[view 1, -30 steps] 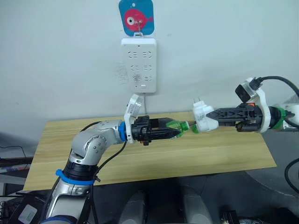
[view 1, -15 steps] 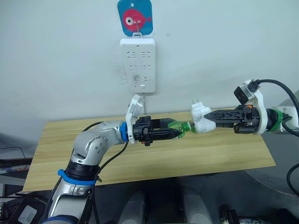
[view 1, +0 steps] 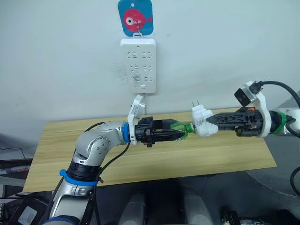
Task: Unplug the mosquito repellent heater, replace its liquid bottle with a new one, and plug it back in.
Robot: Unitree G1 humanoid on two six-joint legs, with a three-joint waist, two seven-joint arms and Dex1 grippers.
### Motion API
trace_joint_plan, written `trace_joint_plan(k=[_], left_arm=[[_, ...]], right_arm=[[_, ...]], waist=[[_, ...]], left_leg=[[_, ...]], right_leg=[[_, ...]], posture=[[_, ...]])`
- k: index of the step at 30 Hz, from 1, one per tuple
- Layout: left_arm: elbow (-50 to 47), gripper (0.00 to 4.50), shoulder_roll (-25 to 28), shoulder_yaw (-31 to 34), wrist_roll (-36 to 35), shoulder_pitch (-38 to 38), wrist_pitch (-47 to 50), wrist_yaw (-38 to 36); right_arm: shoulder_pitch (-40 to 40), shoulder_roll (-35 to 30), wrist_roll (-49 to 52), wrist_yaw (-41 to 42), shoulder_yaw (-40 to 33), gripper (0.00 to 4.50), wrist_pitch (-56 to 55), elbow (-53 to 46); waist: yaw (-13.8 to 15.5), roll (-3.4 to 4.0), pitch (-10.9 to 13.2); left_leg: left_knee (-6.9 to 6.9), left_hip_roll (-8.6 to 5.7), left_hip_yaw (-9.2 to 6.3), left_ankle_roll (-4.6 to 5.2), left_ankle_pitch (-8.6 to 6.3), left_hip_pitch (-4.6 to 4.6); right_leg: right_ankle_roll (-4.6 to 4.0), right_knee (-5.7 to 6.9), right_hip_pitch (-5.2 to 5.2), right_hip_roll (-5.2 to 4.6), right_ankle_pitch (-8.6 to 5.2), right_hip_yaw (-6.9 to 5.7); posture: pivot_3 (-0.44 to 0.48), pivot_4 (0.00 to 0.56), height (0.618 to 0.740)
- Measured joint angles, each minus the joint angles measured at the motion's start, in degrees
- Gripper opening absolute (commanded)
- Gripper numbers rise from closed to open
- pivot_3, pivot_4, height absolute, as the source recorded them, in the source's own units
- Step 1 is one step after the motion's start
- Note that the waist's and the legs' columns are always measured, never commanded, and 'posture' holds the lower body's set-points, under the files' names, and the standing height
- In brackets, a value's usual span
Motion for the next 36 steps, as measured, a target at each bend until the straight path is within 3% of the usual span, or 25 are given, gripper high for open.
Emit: trace_joint_plan(k=[18, 23, 32, 36], left_arm=[[-0.5, 2.19, -1.4, -0.2, 1.0, 0.2, -0.1, 0.6], [-0.2, 2.19, -3.8, -1.2, 1.2, -0.5, -0.6, 1.2], [0.4, 2.19, -3.3, -1.2, 1.3, -1.6, -0.6, 2.2], [0.5, 2.19, -3.1, -1.2, 1.3, -1.7, -0.6, 2.1]], right_arm=[[1.1, 1.2, -0.6, -1.2, 0.0, 2.96, -2.9, -4.0], [1.3, 2.9, -0.2, -1.2, 1.2, 4.47, -3.8, -7.9], [7.3, 0.4, 0.5, -1.2, 1.7, 4.47, -4.9, -15.6], [12.4, -4.3, -2.4, 3.2, 0.4, 4.47, -2.7, -19.2]], waist=[[0.0, 0.03, 0.0], [0.0, 0.02, 0.0], [0.0, 0.02, 0.0], [0.2, 0.01, 0.0]], left_leg=[[0.02, -0.01, 0.03, -0.16, 0.09, 0.00], [0.04, -0.01, 0.01, -0.17, 0.09, -0.01], [0.10, -0.01, 0.01, -0.15, 0.09, 0.00], [0.11, -0.03, -0.02, -0.13, 0.07, -0.02]], right_leg=[[0.01, 0.01, 0.00, 0.01, 0.01, -0.04], [0.02, 0.01, 0.00, 0.01, 0.01, -0.04], [0.02, 0.05, 0.00, 0.02, 0.01, -0.05], [0.03, 0.04, 0.01, 0.03, 0.01, -0.09]], posture=[[-0.159, 0.230, 0.740], [-0.155, 0.234, 0.740], [-0.153, 0.240, 0.740], [-0.147, 0.241, 0.740]])
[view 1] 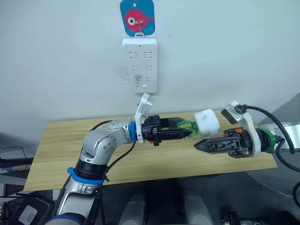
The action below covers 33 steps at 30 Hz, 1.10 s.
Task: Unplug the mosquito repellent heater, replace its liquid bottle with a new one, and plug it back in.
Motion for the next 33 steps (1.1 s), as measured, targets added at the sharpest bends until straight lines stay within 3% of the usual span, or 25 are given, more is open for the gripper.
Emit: trace_joint_plan(k=[3, 5, 9, 16, 21, 27, 33], left_arm=[[0.0, 2.19, 0.7, 0.0, 0.0, 0.0, 0.0, -0.1], [-0.1, 2.19, 1.9, 0.0, -0.1, 0.1, 0.3, -0.7], [-1.8, 2.19, 5.3, 0.0, -0.9, 1.4, 1.8, -2.7], [-4.5, 2.19, 9.1, 0.2, -4.3, 2.0, 5.4, -5.1], [-3.8, 2.19, 8.4, 0.3, -4.5, 0.7, 5.6, -4.5], [-1.7, 2.19, 8.2, 1.1, -4.0, -0.1, 4.9, -3.6], [1.8, 2.19, 6.5, 1.9, -2.2, -0.2, 3.5, -1.6]], right_arm=[[3.0, -2.4, -8.8, 6.4, -2.3, 4.47, 0.8, -2.8], [3.6, -2.7, -15.8, 9.7, -3.0, 3.94, -1.0, -2.1], [1.5, -0.6, -28.8, 14.5, -3.1, 2.53, -6.5, 3.5], [-9.5, 10.6, -43.1, 18.7, -1.1, 0.01, -12.5, 14.5], [-7.6, 17.1, -42.5, 18.8, -1.2, 0.01, -8.7, 9.5], [-1.9, 18.7, -36.0, 15.3, -4.6, 0.01, -2.0, 1.5], [-1.8, 18.5, -25.9, 11.2, -7.9, 0.01, 2.0, -3.2]], waist=[[0.0, 0.00, 0.0], [-0.2, 0.00, 0.0], [-0.4, 0.00, 0.0], [-0.3, 0.00, 0.0], [0.2, 0.00, 0.0], [0.1, 0.00, 0.0], [-0.2, 0.02, 0.0]], left_leg=[[0.04, 0.00, 0.05, 0.17, -0.10, 0.04], [0.13, 0.01, 0.10, 0.18, -0.10, 0.04], [0.32, 0.04, 0.13, 0.19, -0.11, 0.06], [0.45, 0.02, 0.09, 0.13, -0.10, -0.01], [0.48, -0.03, -0.14, 0.07, -0.11, -0.09], [0.54, -0.05, -0.08, 0.09, -0.12, -0.08], [0.55, -0.05, -0.07, 0.10, -0.12, -0.06]], right_leg=[[0.01, 0.02, 0.02, 0.04, 0.00, -0.03], [0.07, 0.09, 0.01, 0.06, 0.03, 0.00], [0.07, 0.19, 0.00, 0.10, 0.03, 0.04], [0.08, 0.20, -0.01, 0.07, 0.04, 0.08], [0.12, 0.16, 0.00, -0.01, 0.07, 0.07], [0.12, 0.12, 0.02, -0.05, 0.07, 0.13], [0.12, 0.16, 0.03, -0.05, 0.07, 0.11]], posture=[[-0.144, 0.242, 0.740], [-0.145, 0.241, 0.740], [-0.153, 0.241, 0.740], [-0.154, 0.244, 0.740], [-0.149, 0.246, 0.740], [-0.155, 0.242, 0.740], [-0.165, 0.231, 0.740]])
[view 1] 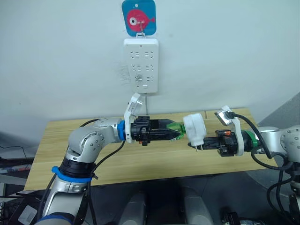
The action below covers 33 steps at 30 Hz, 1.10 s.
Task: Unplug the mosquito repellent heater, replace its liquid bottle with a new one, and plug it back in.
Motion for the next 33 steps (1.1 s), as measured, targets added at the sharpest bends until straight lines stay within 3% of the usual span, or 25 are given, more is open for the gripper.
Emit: trace_joint_plan(k=[9, 14, 23, 33], left_arm=[[0.4, 2.19, -1.3, -0.2, 1.7, -0.1, -0.4, 0.4], [-0.8, 2.19, -1.1, -0.8, 2.1, 1.4, -0.4, 0.3], [-4.7, 2.19, -0.6, -2.3, 2.0, 2.9, -0.1, -0.7], [-5.4, 2.19, 0.3, -2.2, 0.2, 2.9, 0.4, -1.0]], right_arm=[[-5.6, -3.9, 17.9, -9.6, 3.5, 0.01, -1.8, 1.5], [-12.6, -3.9, 19.8, -13.4, 5.1, 0.01, -4.0, 8.3], [-18.5, 2.2, 4.9, -12.6, 7.3, 0.01, -6.4, 13.4], [-15.4, 2.0, -11.6, -2.0, 8.2, 0.01, -7.5, 15.3]], waist=[[-0.1, 0.00, 0.0], [-0.1, 0.01, 0.0], [0.0, 0.01, -0.1], [0.0, 0.01, -0.1]], left_leg=[[0.02, -0.01, 0.07, 0.00, 0.01, 0.00], [0.02, -0.01, 0.12, 0.01, 0.00, -0.01], [0.05, -0.03, 0.14, 0.02, -0.01, -0.03], [0.05, -0.05, 0.12, 0.02, -0.01, -0.03]], right_leg=[[0.00, 0.01, -0.01, 0.00, 0.00, -0.01], [0.01, 0.02, -0.03, 0.00, 0.01, -0.01], [0.03, 0.04, -0.06, 0.00, 0.02, 0.00], [0.07, 0.10, -0.09, 0.00, 0.04, 0.00]], posture=[[-0.165, 0.209, 0.740], [-0.161, 0.200, 0.740], [-0.156, 0.192, 0.740], [-0.147, 0.201, 0.740]])
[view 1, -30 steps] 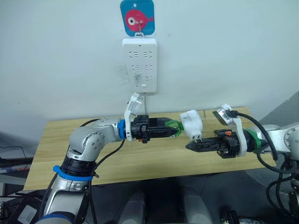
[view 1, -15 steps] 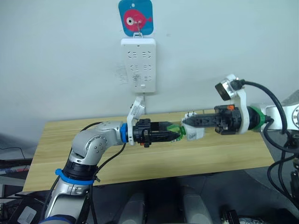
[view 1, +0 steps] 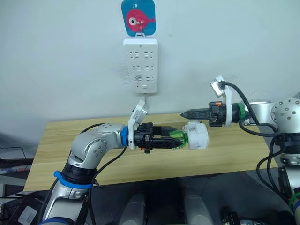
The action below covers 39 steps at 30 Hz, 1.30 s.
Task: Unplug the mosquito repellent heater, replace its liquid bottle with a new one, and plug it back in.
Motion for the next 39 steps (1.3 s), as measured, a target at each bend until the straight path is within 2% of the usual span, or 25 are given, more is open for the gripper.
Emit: trace_joint_plan(k=[6, 12, 19, 27, 34, 39], left_arm=[[0.1, 2.19, -0.2, 0.6, -0.8, -0.3, 0.7, 0.5], [1.0, 2.19, -0.9, 1.8, -1.4, -0.8, 0.7, 1.5], [4.3, 2.19, -2.4, 2.5, 0.4, -2.4, -0.6, 4.0], [4.9, 2.19, -2.2, 2.5, 1.2, -2.6, -1.1, 3.8], [5.3, 2.19, -1.8, 1.8, 2.2, -2.3, -1.6, 3.2], [5.3, 2.19, -1.8, 1.2, 2.5, -2.3, -1.6, 2.7]], right_arm=[[6.9, -0.3, -2.7, 2.8, 0.3, 0.01, 1.5, -4.2], [10.3, 0.9, -0.6, 1.2, -3.6, 0.01, 5.3, -8.4], [15.3, 1.7, 9.0, -3.1, -7.2, 0.01, 9.6, -15.1], [15.9, -0.7, 21.2, -10.5, -7.5, 0.01, 8.4, -15.8], [12.9, -7.3, 36.2, -14.2, -3.5, 0.01, 3.2, -17.0], [11.0, -8.5, 40.0, -15.4, -0.2, 0.01, -0.7, -18.5]], waist=[[-0.1, 0.00, 0.0], [-0.1, 0.00, 0.0], [-0.1, 0.00, 0.0], [-0.1, 0.00, 0.0], [-0.2, -0.01, 0.0], [-0.2, -0.02, 0.0]], left_leg=[[0.02, 0.00, 0.05, 0.00, 0.00, 0.01], [0.02, 0.01, 0.01, 0.00, 0.00, 0.01], [0.03, 0.01, 0.01, 0.01, 0.00, 0.02], [0.03, 0.01, 0.03, 0.01, 0.00, 0.03], [0.03, 0.03, 0.04, 0.05, -0.02, 0.02], [0.04, 0.03, 0.05, 0.13, -0.07, 0.02]], right_leg=[[0.00, 0.04, -0.03, 0.00, 0.00, 0.01], [0.00, 0.04, -0.02, 0.00, 0.00, 0.02], [0.00, 0.03, 0.01, -0.01, 0.00, 0.02], [0.00, 0.02, 0.01, -0.01, 0.00, 0.01], [0.00, -0.03, 0.03, 0.00, 0.00, -0.01], [0.00, -0.05, 0.05, 0.00, 0.00, -0.02]], posture=[[-0.151, 0.215, 0.740], [-0.155, 0.222, 0.740], [-0.161, 0.233, 0.740], [-0.172, 0.237, 0.740], [-0.180, 0.239, 0.740], [-0.181, 0.241, 0.740]])
